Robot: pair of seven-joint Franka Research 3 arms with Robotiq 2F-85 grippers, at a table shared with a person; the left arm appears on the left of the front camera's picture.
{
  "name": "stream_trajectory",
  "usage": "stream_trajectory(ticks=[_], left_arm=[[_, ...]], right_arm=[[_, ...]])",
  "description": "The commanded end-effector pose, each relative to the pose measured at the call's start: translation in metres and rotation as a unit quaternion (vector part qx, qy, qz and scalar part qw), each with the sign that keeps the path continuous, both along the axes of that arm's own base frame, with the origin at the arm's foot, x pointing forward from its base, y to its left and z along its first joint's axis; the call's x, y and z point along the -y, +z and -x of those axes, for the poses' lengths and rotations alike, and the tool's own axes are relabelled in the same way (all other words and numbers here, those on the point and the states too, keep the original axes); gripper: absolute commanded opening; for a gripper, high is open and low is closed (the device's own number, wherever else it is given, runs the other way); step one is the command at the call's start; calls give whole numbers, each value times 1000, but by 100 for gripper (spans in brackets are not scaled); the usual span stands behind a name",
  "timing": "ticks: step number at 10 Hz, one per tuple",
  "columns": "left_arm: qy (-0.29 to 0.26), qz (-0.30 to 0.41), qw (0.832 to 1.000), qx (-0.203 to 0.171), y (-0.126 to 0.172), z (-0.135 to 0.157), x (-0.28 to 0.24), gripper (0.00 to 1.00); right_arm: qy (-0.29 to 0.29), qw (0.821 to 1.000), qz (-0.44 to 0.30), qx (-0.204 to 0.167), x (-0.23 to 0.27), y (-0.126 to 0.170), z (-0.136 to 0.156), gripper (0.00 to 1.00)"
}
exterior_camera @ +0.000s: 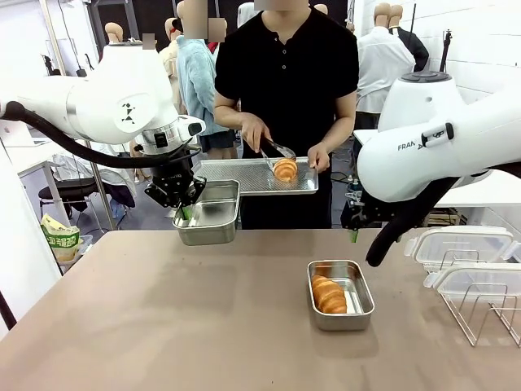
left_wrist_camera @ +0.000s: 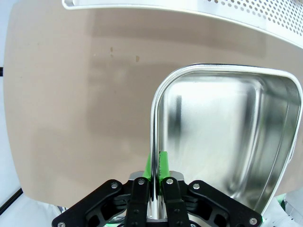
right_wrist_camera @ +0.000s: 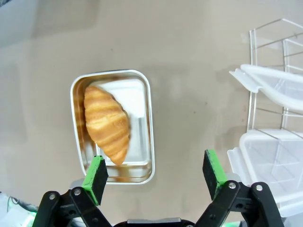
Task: Place the bread in airtight containers.
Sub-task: Once an object is inside an Airtight Container , place the container in the center of the table.
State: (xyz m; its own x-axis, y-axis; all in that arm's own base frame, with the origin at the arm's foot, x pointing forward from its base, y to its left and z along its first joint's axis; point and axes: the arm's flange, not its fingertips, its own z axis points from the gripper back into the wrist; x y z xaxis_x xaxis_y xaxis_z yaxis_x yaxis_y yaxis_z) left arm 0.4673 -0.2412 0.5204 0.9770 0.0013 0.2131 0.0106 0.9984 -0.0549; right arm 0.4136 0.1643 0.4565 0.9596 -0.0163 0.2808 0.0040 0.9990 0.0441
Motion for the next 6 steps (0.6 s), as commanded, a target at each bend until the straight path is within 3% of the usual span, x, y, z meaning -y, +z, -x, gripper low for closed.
stream_trajectory(ticks=[1,6], left_arm=[[1,1,1000,3,4,0,-1,0],[1,1,1000,3,4,0,-1,0]], right_arm=[[11,1000,-5,3,-2,8,-1,100],[3,1000,-1,6,-1,6,-1,100]])
